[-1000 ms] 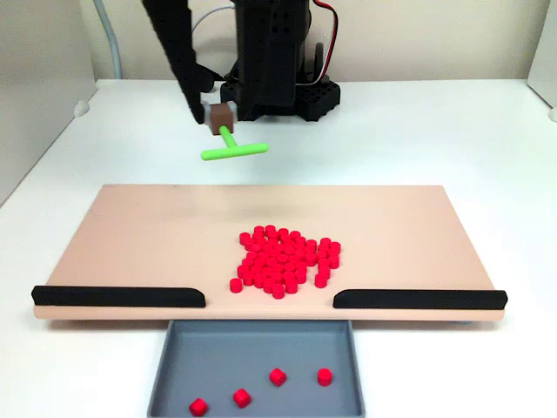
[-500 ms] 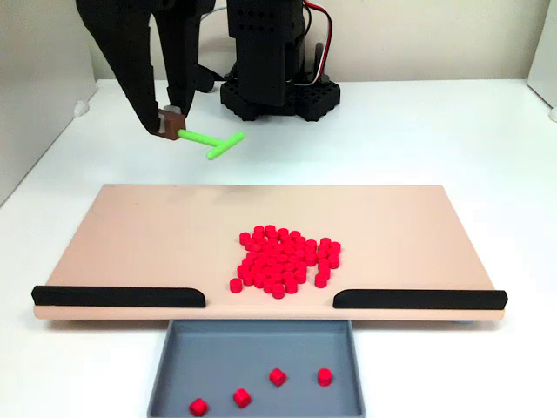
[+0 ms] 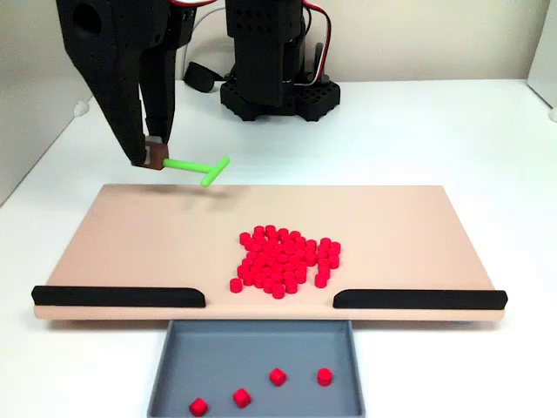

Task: Gather the right side granules

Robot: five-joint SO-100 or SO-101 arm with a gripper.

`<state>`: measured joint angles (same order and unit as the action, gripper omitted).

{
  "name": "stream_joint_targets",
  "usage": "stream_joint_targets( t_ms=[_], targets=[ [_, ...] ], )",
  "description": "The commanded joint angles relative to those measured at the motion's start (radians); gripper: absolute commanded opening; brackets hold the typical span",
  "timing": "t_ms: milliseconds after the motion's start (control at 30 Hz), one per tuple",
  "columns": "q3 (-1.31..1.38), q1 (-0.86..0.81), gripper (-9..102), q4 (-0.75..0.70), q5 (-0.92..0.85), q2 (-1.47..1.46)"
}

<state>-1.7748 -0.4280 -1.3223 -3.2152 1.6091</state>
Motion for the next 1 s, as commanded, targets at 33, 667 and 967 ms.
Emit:
stream_joint_targets(
  t_ms=[33,667,967],
  targets=[
    [0.008,0.006,0,0.052,-0.156,-0.011],
    [0.023,0.026,0,0.130,-0.160,-0.120],
    [0.051,0.037,0,0.146,-0.137,-0.158]
  ],
)
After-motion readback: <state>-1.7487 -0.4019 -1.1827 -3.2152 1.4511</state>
